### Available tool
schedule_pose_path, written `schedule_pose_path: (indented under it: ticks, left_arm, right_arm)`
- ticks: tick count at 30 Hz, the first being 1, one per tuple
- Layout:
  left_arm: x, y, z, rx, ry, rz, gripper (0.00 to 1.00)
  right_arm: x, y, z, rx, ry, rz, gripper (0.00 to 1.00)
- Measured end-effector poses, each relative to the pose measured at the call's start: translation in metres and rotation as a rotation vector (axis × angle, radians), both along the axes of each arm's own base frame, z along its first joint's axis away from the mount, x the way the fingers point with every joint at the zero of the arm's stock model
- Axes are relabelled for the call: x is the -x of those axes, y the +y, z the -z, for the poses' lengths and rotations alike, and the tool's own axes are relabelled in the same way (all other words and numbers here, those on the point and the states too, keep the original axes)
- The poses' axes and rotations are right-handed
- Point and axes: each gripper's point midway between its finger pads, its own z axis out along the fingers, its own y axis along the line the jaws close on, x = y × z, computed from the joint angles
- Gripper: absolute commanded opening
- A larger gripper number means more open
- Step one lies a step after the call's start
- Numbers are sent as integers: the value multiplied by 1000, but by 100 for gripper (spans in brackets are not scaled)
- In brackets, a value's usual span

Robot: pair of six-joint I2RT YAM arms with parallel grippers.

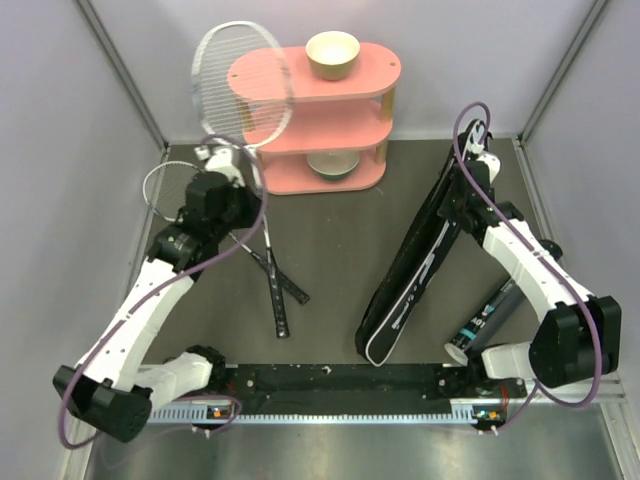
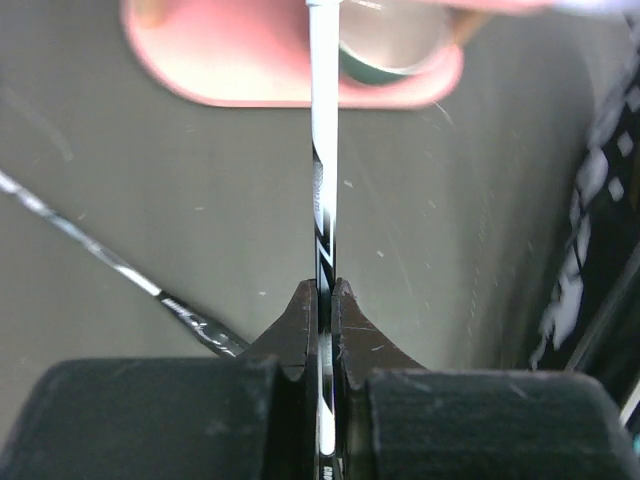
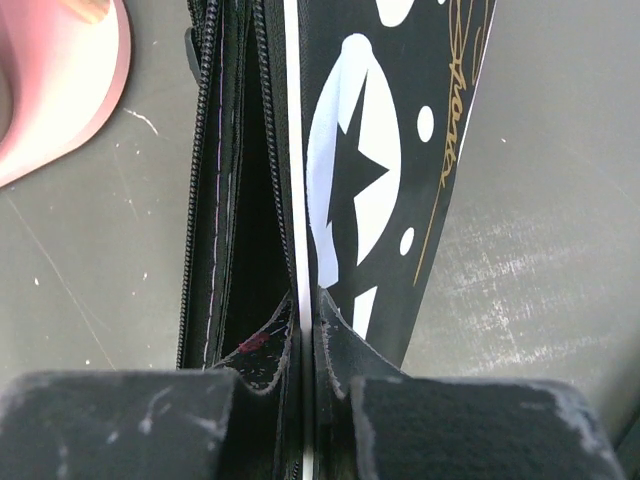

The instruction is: Pack up the badminton gear

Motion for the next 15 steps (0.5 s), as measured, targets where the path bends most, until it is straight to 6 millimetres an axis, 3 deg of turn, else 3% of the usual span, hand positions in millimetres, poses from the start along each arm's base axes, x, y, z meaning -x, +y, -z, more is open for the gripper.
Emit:
schedule_pose_path:
  ticks: [3, 6, 11, 15]
  left_arm:
    - [24, -43, -16, -116, -60, 173, 0]
    - [40, -59, -19, -224, -95, 245, 0]
    - [53, -87, -10, -528, -152, 331, 0]
    - [53, -115, 12, -762, -161, 405, 0]
  right_arm:
    - [-6, -4, 0, -9, 11, 30, 0]
    - [-15, -6, -2, -13, 17, 58, 0]
    - [-33, -16, -12, -15, 22, 116, 0]
    - [-43, -26, -23, -13, 9, 153, 0]
